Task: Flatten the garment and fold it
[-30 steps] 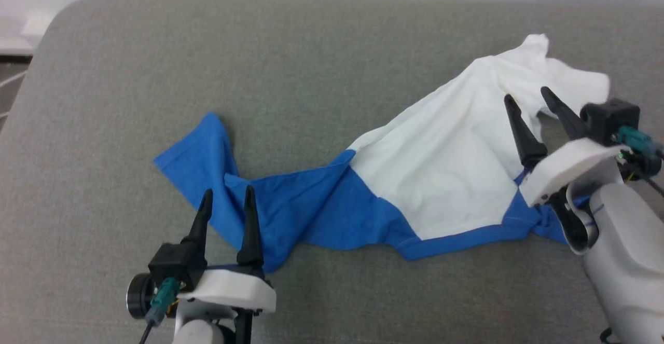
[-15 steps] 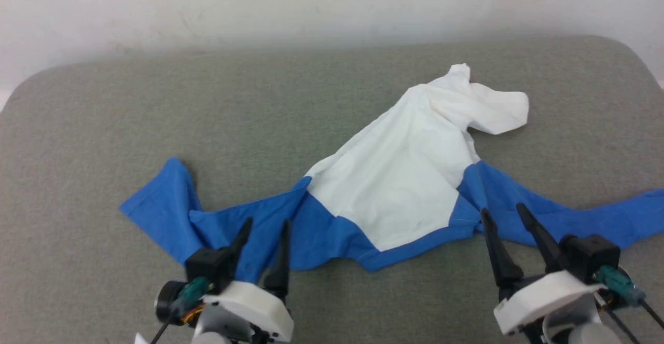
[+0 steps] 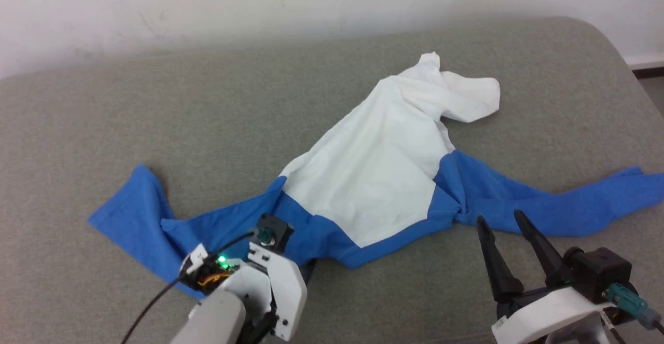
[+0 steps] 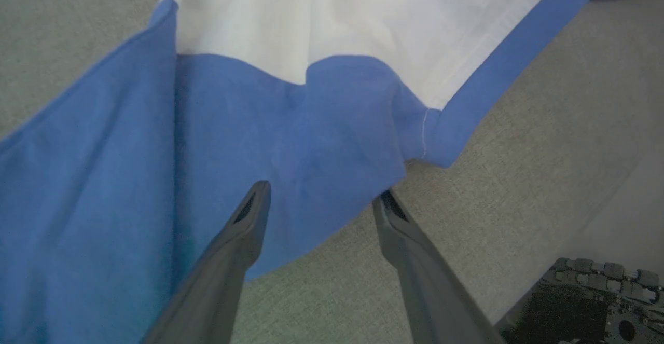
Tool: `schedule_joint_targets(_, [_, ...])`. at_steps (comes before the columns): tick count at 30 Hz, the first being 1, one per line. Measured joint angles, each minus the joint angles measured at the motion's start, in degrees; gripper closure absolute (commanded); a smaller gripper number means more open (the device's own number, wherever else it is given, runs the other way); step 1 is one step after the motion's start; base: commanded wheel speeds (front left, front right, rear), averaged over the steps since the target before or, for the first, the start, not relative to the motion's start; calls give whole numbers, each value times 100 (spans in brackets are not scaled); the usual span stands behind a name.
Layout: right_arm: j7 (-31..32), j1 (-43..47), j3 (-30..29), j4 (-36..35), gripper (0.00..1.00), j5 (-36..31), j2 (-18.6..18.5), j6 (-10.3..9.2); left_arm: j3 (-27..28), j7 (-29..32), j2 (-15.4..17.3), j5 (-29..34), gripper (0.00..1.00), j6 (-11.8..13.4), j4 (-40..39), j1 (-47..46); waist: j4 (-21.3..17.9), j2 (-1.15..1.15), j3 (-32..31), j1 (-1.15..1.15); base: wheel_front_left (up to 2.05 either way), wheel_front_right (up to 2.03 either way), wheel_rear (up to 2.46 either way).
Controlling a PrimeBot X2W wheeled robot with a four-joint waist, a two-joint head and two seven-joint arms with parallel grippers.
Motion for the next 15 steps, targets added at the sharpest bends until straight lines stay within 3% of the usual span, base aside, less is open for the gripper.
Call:
schedule_joint_targets(8, [75,-2,-7,-91,0,3,30,-3,-563,805,63,-38,0,-42,755,-749,-144,0,328,-1,0,0,0])
schedule_joint_targets(9, [76,-2,-12,-90,0,3,33,-3,-616,890,66,-78,42,-42,789,-818,-162,0,356,-1,0,0,0])
schedule_joint_targets(10, [82,-2,-24,-89,0,3,34,-3,-660,960,62,-179,77,-42,811,-861,-180,0,377,-1,0,0,0])
schedule_joint_targets(11, [99,-2,-44,-79,0,3,36,-3,-673,993,63,-287,100,-42,829,-890,-197,0,394,-1,0,0,0])
schedule_joint_targets(15, [188,-5,-164,-1,0,2,36,-3,-654,749,29,-396,100,5,843,-904,-189,0,408,0,0,0,0])
